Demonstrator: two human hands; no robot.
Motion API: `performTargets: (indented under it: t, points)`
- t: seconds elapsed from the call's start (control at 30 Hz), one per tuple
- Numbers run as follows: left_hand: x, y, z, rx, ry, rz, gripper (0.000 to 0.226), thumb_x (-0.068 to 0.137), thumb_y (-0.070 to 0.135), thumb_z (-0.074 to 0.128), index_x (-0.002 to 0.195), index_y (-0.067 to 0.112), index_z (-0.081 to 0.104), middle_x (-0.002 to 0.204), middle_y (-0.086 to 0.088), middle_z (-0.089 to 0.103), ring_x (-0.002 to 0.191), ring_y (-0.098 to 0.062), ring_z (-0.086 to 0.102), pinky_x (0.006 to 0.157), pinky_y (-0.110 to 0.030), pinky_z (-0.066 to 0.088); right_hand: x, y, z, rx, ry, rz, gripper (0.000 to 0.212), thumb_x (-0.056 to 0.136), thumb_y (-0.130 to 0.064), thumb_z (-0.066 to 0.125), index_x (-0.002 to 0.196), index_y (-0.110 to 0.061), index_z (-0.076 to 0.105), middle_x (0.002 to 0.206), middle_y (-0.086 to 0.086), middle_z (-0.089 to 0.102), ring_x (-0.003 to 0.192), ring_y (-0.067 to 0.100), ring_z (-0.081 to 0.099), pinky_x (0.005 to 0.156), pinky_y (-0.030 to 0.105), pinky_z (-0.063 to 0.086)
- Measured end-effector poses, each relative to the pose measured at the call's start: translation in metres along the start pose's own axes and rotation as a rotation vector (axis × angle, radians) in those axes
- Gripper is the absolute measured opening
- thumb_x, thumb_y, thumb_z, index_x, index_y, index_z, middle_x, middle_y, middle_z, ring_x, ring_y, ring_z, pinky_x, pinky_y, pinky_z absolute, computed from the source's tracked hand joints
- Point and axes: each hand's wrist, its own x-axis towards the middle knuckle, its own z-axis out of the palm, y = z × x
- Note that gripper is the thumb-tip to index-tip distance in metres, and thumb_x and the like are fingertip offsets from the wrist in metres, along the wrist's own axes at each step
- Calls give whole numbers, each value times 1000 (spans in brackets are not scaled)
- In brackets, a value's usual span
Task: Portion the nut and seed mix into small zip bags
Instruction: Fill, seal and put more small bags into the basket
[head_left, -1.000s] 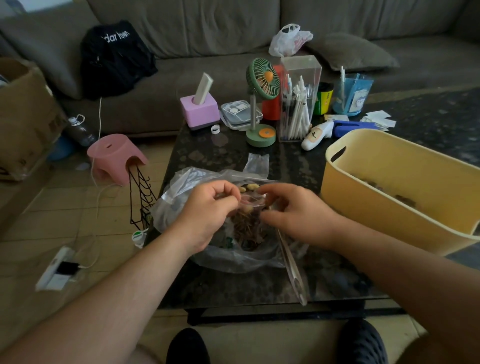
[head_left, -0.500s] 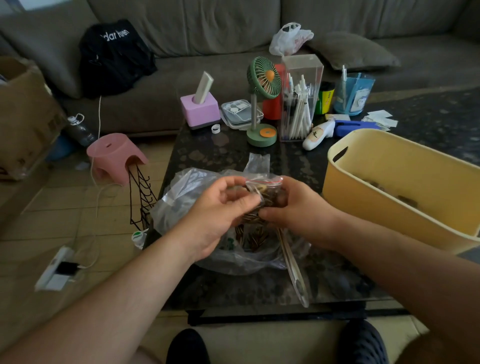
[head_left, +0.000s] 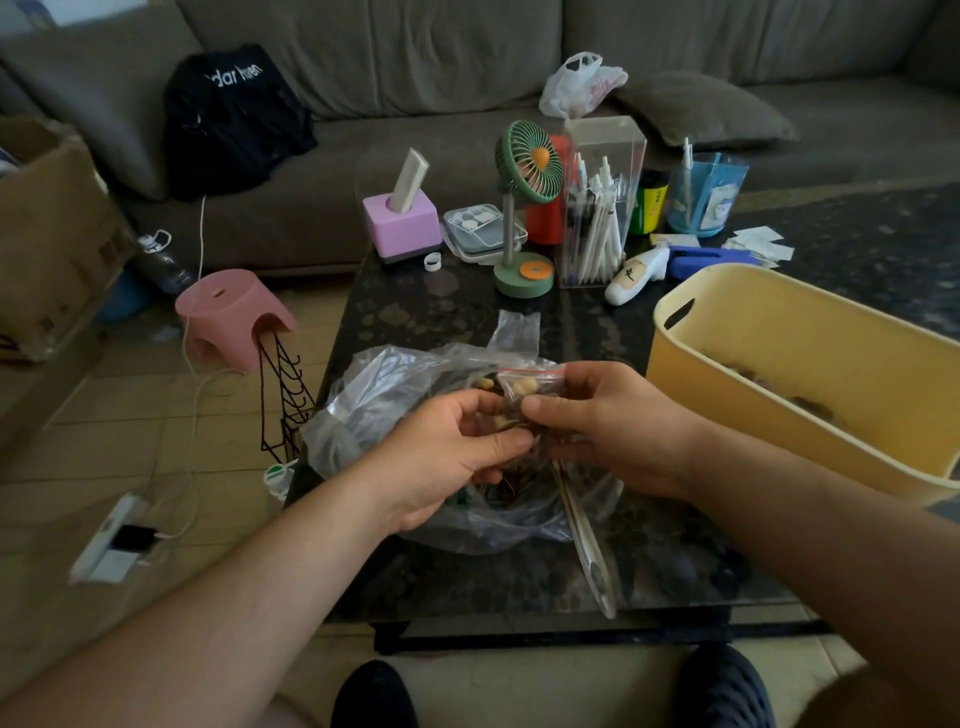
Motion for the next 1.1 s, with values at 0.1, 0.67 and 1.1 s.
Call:
performTargets:
  t: [0.1, 0.67, 1.1]
  points:
    - [-1, 5, -5, 50, 15, 82, 27, 93, 8, 76, 118, 20, 72, 102, 2, 81, 99, -11, 76, 78, -24, 58, 3, -3, 3, -78, 106, -108, 14, 91, -12, 78, 105, -13, 77, 101, 10, 79, 95, 32, 77, 86, 44, 64]
    - [13, 34, -20, 36, 157, 416, 29, 92, 8, 77, 119, 16, 73, 114, -6, 79, 113, -23, 74, 98, -36, 58, 27, -34, 19, -164, 193, -365, 12, 90, -20, 81, 101, -20, 80, 103, 17, 77, 101, 40, 74, 90, 56, 62]
    - [8, 37, -18, -91, 225, 363, 12, 93, 15, 74, 104, 18, 75, 100, -3, 80, 92, -12, 75, 70, -20, 56, 19, -33, 15, -100, 116, -261, 12, 96, -17, 73, 106, -11, 74, 105, 19, 75, 94, 30, 75, 89, 49, 63]
